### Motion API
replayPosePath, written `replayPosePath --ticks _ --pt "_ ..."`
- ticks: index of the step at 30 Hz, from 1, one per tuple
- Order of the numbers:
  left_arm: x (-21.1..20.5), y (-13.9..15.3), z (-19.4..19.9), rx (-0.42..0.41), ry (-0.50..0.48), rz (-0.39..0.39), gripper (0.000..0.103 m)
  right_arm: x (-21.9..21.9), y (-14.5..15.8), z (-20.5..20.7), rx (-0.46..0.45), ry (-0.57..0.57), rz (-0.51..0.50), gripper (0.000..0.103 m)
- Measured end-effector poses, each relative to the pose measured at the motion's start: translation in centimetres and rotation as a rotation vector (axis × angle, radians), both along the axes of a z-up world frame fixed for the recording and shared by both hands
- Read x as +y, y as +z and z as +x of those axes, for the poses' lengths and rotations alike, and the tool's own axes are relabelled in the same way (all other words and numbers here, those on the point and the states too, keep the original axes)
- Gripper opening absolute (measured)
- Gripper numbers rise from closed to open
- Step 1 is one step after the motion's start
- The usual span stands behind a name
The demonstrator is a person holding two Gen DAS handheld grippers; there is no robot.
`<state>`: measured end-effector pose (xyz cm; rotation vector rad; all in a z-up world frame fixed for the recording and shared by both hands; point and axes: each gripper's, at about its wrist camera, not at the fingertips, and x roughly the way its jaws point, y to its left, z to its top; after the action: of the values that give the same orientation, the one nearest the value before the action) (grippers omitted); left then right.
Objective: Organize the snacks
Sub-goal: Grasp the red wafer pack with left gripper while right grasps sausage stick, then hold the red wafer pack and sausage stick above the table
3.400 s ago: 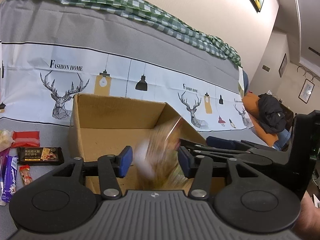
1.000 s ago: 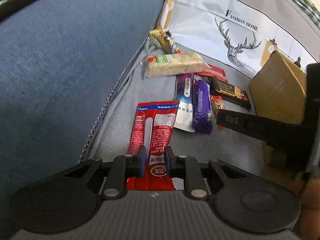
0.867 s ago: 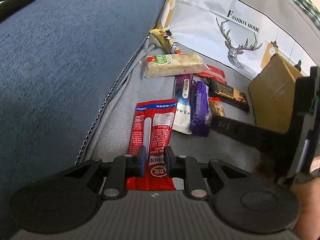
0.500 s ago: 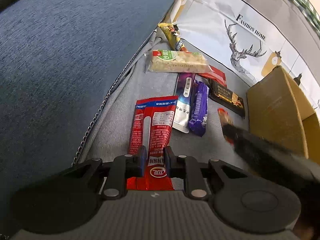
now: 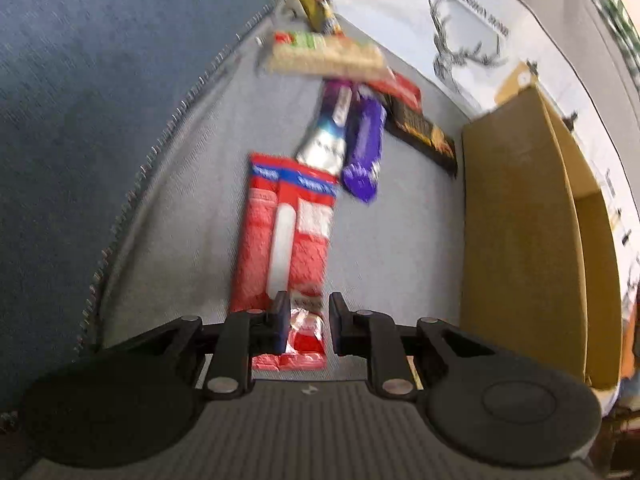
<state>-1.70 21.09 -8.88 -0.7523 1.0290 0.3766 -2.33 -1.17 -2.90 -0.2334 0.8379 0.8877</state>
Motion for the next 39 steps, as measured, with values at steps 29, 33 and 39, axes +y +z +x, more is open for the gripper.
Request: replayPosePath --ticks 29,33,39 --pt "-1.1 -0.8 2.5 0.058 0.032 0.205 0.064 0.6 -4.2 2.6 0.06 0.002 -0.017 0.038" --pt "-1.6 -0.8 2.8 0.068 0.006 0.25 0.063 0.6 -4.4 2.7 0.05 -0.005 -0.025 0.038" --pt "-1.2 -0.6 2.6 0.062 0.002 0.242 0.049 0.8 -4.3 2.0 0.002 0.02 -0.043 0.019"
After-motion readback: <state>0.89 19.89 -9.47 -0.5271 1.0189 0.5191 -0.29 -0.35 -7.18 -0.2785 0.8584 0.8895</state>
